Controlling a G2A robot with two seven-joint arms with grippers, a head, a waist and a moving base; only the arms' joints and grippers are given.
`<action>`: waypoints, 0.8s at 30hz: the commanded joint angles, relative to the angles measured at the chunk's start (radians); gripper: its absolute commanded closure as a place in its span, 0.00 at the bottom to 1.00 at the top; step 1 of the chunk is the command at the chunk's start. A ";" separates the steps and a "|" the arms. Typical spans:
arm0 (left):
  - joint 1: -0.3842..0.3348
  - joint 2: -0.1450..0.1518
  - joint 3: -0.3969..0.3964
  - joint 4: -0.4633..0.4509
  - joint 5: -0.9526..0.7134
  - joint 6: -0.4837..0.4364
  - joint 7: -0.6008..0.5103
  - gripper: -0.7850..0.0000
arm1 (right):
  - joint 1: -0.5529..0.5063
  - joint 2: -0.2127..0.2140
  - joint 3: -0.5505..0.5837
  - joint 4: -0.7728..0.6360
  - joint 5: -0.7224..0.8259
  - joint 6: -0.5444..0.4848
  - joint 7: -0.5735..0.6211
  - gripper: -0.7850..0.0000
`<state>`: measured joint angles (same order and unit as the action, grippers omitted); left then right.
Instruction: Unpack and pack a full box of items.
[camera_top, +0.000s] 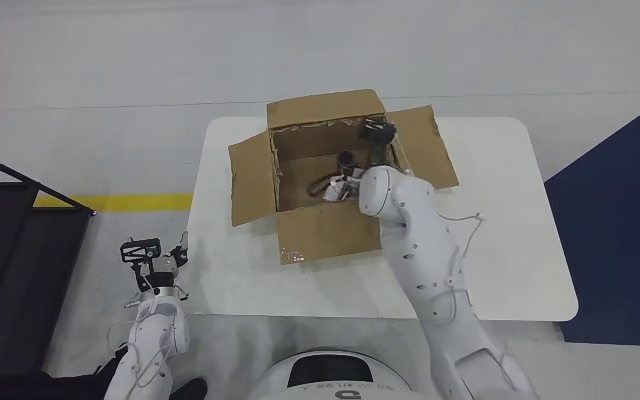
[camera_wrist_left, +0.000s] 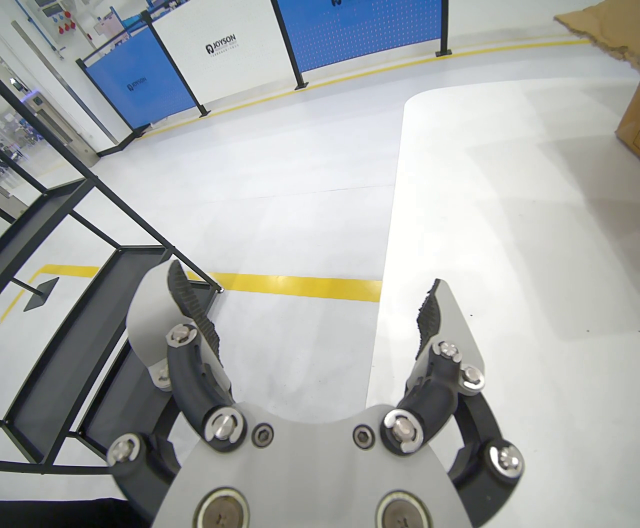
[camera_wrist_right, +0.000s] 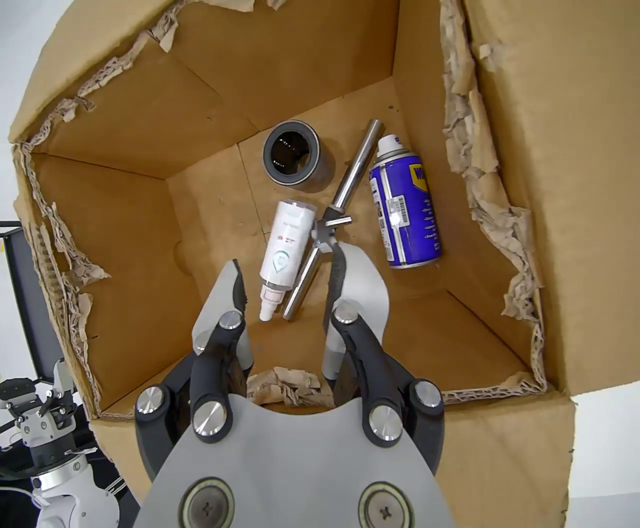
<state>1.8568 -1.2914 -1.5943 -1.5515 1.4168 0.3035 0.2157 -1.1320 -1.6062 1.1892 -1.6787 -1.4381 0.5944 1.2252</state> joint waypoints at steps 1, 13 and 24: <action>0.000 0.000 0.000 0.000 0.000 0.000 0.000 0.00 | -0.020 0.004 0.016 -0.058 -0.017 -0.012 0.012 0.46; -0.023 0.002 0.007 0.018 0.108 0.054 -0.015 0.00 | -0.190 0.027 0.334 -0.377 0.234 -0.043 -0.049 0.16; -0.080 -0.004 0.128 -0.045 0.414 0.077 -0.087 0.00 | -0.194 0.046 0.512 -0.337 0.389 -0.070 -0.082 0.14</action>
<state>1.7794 -1.2954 -1.4711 -1.5895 1.8288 0.3983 0.1364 -1.3247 -1.5614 1.6959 -2.0176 -1.0553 0.5252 1.1460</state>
